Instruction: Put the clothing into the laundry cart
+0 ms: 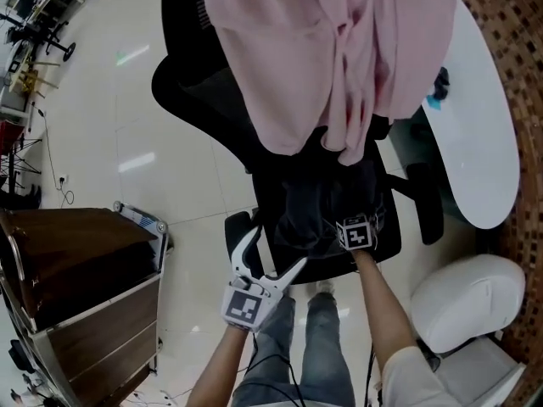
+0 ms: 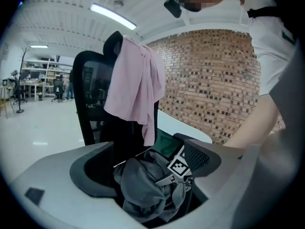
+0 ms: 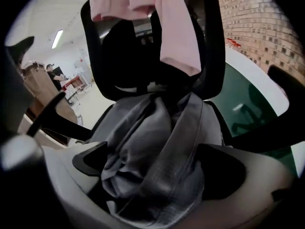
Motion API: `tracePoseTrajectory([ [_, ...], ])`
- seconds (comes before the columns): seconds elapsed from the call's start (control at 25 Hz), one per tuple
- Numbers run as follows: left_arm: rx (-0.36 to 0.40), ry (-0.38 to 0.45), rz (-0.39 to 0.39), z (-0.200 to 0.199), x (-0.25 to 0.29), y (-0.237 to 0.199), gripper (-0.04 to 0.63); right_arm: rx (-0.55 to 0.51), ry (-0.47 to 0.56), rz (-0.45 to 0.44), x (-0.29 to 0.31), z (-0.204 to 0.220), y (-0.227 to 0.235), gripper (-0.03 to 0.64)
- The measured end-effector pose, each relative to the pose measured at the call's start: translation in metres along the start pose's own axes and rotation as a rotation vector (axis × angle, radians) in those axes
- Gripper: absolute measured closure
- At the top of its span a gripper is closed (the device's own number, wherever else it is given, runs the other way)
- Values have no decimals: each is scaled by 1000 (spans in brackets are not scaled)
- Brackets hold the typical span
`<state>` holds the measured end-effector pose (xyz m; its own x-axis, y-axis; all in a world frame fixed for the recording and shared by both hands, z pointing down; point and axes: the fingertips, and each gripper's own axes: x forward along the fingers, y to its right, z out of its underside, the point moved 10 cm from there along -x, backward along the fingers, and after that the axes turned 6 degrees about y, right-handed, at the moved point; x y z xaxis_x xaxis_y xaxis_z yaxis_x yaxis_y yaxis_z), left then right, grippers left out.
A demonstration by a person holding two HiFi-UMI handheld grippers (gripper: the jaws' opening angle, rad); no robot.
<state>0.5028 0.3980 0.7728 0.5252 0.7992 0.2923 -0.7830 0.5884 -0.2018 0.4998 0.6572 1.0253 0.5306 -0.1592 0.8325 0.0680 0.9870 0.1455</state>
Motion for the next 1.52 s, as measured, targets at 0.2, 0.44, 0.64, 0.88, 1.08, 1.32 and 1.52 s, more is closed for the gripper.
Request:
tracePoseTrajectory([
  [0.2, -60, -8, -16, 17, 3, -4, 160, -48, -127, 48, 54, 16, 8, -20],
  [0.44, -65, -9, -26, 21, -3, -6, 160, -4, -95, 113, 81, 18, 6, -1],
  [0.64, -83, 9, -45, 21, -10, -15, 160, 2, -148, 115, 80, 10, 11, 123],
  [0.88, -73, 25, -41, 10, -25, -9, 160, 188, -114, -5, 52, 20, 30, 424],
  [1.08, -85, 23, -30, -10, -38, 2, 160, 250, 149, -90, -22, -4, 11, 437],
  [1.32, -106, 101, -10, -65, -65, 15, 160, 234, 408, -111, -150, -41, -37, 445],
  [1.52, -159, 230, -9, -121, -78, 26, 161, 142, 599, -66, -271, -85, -62, 445],
])
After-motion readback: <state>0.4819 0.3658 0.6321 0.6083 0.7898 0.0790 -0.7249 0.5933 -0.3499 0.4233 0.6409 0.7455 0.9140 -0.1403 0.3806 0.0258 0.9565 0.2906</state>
